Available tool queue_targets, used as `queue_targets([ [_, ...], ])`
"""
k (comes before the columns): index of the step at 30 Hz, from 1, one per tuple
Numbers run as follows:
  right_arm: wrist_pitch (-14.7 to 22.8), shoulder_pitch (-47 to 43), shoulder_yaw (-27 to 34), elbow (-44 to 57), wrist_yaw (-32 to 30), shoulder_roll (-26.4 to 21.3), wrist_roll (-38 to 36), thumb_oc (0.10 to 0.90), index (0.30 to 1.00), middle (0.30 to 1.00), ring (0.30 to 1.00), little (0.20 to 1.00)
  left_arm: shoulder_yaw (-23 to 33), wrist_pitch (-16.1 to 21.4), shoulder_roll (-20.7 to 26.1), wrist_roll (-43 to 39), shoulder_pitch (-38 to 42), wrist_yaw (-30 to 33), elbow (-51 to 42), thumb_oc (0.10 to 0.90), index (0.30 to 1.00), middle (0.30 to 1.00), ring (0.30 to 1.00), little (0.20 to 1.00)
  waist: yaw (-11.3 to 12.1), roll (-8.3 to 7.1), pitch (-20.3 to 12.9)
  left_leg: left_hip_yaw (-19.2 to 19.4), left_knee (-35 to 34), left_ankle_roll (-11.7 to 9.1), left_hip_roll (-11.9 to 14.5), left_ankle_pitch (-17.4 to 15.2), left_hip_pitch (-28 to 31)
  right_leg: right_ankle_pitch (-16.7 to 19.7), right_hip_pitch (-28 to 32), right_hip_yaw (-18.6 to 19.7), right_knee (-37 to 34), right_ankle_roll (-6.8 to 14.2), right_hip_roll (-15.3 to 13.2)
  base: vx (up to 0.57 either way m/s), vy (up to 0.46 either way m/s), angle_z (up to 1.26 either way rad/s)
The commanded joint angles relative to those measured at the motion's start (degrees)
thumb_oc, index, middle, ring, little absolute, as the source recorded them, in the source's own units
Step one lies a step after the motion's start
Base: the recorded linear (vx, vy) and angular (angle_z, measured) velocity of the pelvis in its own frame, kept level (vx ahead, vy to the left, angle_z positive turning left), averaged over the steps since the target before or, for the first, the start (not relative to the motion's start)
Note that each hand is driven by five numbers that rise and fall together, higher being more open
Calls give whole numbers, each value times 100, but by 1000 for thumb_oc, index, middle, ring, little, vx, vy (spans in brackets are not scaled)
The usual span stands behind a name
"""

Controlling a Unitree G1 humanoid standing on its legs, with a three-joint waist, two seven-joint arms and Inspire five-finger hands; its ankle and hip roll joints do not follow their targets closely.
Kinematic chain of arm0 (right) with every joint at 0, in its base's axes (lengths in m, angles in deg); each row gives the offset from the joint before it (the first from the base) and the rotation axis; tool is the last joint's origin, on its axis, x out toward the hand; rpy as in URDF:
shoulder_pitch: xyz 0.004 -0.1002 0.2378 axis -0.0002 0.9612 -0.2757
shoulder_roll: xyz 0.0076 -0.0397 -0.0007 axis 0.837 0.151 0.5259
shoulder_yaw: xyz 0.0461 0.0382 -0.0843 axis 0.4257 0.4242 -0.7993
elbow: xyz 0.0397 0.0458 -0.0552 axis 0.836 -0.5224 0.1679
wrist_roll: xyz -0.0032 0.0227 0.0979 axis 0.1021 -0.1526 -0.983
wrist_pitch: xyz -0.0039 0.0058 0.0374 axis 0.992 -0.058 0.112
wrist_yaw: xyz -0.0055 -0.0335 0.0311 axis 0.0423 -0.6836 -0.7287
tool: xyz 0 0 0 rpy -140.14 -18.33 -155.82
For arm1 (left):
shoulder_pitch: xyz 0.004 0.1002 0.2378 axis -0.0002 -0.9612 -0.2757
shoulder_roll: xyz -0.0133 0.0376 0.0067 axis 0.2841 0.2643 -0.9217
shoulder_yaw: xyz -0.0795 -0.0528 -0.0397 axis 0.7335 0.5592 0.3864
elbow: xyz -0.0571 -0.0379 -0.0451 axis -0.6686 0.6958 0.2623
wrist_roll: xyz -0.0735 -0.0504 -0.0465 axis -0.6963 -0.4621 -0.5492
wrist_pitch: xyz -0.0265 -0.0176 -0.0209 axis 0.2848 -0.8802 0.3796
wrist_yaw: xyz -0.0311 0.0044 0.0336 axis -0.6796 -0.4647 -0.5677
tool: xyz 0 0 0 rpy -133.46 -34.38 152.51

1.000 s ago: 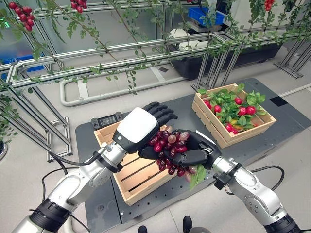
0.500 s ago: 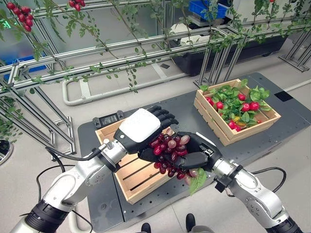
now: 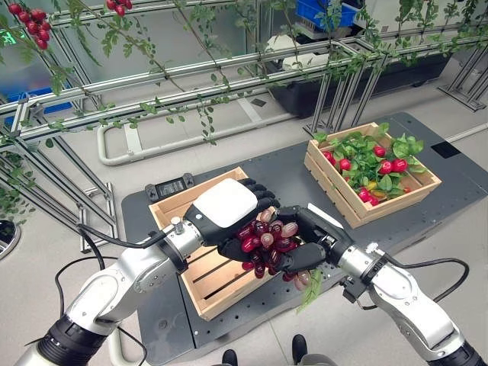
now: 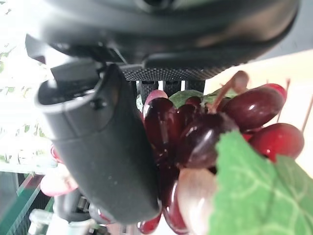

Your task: Pick up the fruits from the basket on one side to the basket on the other side

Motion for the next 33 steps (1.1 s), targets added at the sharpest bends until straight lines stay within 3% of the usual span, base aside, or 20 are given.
queue_targets([
  [1, 291, -300, 2313, -783, -1297, -1307, 1250, 400, 300, 300, 300, 300, 828, -1024, 1386, 242, 74, -475, 1024, 800, 900, 900, 900, 900, 29, 74, -346, -120, 180, 165, -320, -555, 31, -202, 193, -49, 16, 233, 87, 0, 0, 0],
  [7, 281, -259, 2421, -705, -1412, -1394, 1166, 400, 300, 300, 300, 300, 924, -947, 1415, 110, 11, -473, 947, 800, 900, 900, 900, 900, 39, 68, -347, -129, 189, 168, -330, -575, 40, -210, 208, -43, 18, 240, 93, 0, 0, 0],
  [10, 293, -234, 2443, -656, -1435, -1342, 693, 400, 300, 300, 300, 300, 969, -805, 1371, -20, -31, -270, 903, 800, 900, 900, 900, 900, 42, 66, -334, -133, 196, 170, -332, -586, 47, -211, 214, -57, 25, 238, 88, 0, 0, 0],
  [24, 535, -197, 2068, -744, -1456, -438, -1186, 400, 300, 300, 300, 300, 930, -268, 906, -344, -13, 1087, 1004, 800, 900, 900, 900, 900, 50, 57, -354, -140, 204, 156, -338, -630, 49, -243, 217, -104, 25, 222, 61, 0, 0, 0],
  [28, 756, -135, 1959, -934, -1478, -27, -1725, 400, 300, 300, 300, 300, 935, 1, 658, -773, -32, 1530, 1063, 800, 900, 900, 900, 900, 40, 40, -361, -142, 203, 155, -339, -643, 50, -245, 202, -110, 25, 212, 62, 0, 0, 0],
  [33, 887, -87, 1844, -1032, -1468, 459, -2056, 400, 300, 300, 300, 300, 996, 539, 194, -1941, -99, 1840, 1125, 800, 900, 900, 900, 900, 26, 19, -395, -114, 223, 155, -336, -685, 68, -278, 199, -59, 16, 174, 108, 13, -20, -1],
])
